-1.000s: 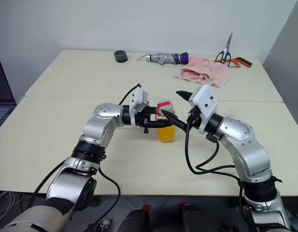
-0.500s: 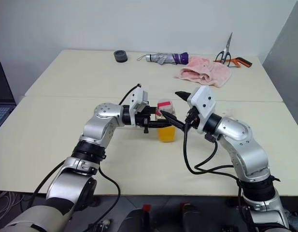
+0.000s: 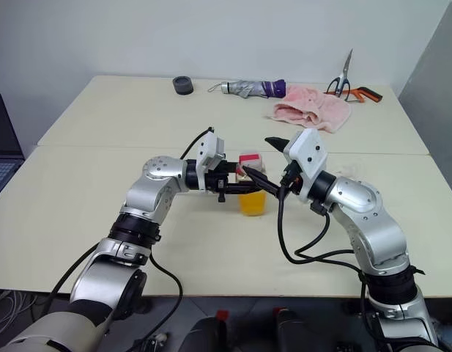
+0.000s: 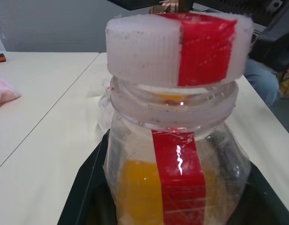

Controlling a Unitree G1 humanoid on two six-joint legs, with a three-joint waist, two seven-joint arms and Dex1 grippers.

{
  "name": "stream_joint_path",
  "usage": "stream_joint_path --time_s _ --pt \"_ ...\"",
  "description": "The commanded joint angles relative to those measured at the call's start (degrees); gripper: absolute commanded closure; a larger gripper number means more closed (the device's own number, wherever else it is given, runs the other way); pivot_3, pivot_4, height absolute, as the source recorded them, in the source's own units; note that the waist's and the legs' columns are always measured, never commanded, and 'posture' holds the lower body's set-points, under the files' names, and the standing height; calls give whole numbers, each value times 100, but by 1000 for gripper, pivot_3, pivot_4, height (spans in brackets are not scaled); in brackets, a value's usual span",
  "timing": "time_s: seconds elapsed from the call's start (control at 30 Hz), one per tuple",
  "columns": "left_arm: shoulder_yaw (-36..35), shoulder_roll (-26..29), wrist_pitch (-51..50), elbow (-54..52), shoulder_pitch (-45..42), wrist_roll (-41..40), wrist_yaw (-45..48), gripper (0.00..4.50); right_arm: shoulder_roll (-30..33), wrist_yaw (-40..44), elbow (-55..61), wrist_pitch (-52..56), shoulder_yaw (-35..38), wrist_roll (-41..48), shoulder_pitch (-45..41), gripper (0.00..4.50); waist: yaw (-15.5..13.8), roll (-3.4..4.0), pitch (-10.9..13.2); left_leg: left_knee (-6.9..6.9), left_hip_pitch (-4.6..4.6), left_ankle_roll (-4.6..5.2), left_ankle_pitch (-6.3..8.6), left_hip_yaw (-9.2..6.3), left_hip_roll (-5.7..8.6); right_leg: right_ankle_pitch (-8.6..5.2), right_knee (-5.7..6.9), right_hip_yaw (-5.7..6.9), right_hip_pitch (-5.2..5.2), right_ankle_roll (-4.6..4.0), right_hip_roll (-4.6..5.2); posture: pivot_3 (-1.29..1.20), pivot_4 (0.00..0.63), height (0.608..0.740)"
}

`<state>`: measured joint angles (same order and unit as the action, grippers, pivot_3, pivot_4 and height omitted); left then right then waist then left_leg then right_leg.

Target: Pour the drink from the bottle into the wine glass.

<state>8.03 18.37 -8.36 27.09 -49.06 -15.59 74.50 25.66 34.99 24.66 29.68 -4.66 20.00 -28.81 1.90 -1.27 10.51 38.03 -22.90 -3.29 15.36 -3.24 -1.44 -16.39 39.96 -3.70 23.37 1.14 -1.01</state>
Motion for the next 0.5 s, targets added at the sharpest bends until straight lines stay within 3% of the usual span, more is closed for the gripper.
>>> stream_joint_path --time_s 0.03,0.5 --pt "-94 15 87 -284 -102 -111 20 2676 -43 48 225 -31 32 144 -28 571 0 0 0 0 0 0 0 0 0 0 0 0 0 0 0 0 150 740" --pt "-99 33 77 -283 -119 -113 37 2676 0 129 459 237 103 552 -23 571 0 0 0 0 0 0 0 0 0 0 0 0 0 0 0 0 150 740"
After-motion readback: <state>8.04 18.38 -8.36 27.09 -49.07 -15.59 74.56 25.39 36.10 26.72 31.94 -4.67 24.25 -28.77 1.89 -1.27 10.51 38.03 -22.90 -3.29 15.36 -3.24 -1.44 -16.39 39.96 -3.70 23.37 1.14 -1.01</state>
